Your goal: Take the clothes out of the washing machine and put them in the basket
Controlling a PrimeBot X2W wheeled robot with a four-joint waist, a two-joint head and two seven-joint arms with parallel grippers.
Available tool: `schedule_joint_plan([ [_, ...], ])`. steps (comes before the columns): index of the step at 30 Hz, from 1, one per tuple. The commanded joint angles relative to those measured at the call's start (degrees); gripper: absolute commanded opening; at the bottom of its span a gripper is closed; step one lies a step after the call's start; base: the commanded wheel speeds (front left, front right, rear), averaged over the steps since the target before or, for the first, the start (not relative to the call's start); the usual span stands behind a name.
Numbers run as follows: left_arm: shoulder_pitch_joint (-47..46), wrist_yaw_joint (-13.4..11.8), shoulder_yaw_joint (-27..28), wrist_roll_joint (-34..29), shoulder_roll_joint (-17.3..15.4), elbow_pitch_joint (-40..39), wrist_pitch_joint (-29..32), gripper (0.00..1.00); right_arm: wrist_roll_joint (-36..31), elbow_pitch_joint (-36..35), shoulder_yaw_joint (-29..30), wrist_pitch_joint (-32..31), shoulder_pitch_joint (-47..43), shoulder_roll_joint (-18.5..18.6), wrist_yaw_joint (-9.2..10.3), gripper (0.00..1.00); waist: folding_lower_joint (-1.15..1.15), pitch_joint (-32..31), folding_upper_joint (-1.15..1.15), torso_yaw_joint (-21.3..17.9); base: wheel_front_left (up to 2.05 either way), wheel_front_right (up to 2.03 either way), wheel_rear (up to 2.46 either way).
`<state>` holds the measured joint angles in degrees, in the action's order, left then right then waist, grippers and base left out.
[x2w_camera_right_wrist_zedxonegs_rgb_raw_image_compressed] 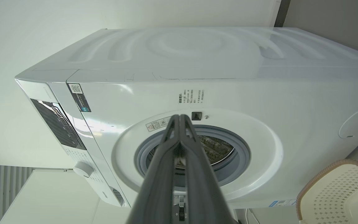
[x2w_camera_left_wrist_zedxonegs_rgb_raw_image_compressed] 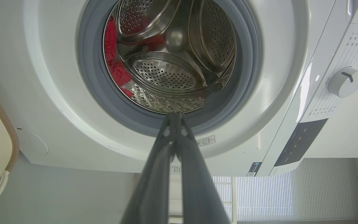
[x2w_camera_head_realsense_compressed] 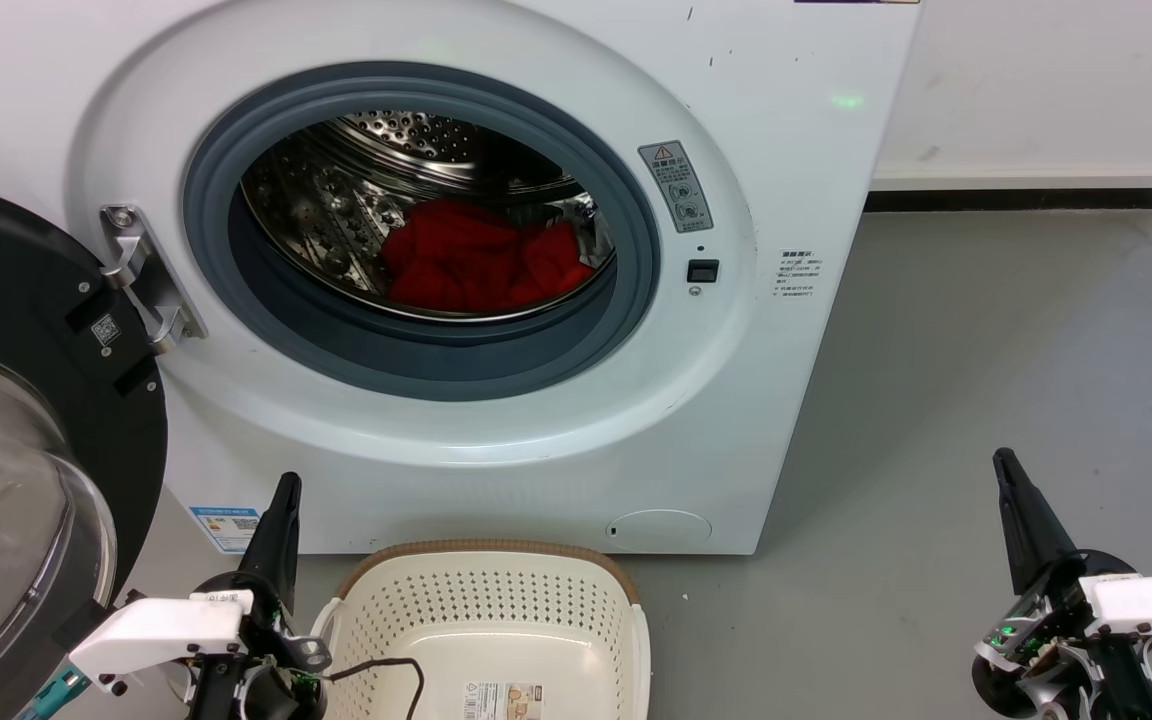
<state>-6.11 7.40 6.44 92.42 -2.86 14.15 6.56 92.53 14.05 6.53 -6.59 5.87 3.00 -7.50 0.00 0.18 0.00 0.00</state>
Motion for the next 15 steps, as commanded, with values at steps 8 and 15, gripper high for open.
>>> schedule_joint_plan([
  [8,-0.3,0.2,0.2,0.0,0.0,-0.1,0.1,0.0,-0.3,0.1,0.0,0.0,0.7,-0.2,0.02,0.0,0.0,0.0,0.0,0.0,0.0,0.0,0.0],
  [15,-0.3,0.2,0.2,0.0,0.0,-0.1,0.1,0.0,-0.3,0.1,0.0,0.0,0.7,-0.2,0.02,0.0,0.0,0.0,0.0,0.0,0.0,0.0,0.0],
])
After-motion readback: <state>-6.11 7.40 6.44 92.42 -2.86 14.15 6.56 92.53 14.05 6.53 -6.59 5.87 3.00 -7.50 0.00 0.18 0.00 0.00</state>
